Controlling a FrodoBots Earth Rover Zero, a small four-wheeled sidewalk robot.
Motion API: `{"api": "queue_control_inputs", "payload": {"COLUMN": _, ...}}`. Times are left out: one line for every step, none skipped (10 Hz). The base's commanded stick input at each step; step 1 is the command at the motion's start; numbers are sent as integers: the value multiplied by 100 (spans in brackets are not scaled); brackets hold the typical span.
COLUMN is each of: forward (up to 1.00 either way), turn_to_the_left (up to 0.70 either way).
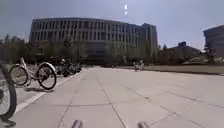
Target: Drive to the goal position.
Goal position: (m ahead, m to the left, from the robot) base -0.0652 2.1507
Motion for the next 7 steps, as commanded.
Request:
{"api": "queue_control_inputs", "payload": {"forward": 85, "turn_to_the_left": 0}}
{"api": "queue_control_inputs", "payload": {"forward": 85, "turn_to_the_left": 0}}
{"api": "queue_control_inputs", "payload": {"forward": 85, "turn_to_the_left": 0}}
{"api": "queue_control_inputs", "payload": {"forward": 85, "turn_to_the_left": 0}}
{"api": "queue_control_inputs", "payload": {"forward": 85, "turn_to_the_left": 0}}
{"api": "queue_control_inputs", "payload": {"forward": 85, "turn_to_the_left": 0}}
{"api": "queue_control_inputs", "payload": {"forward": 85, "turn_to_the_left": 0}}
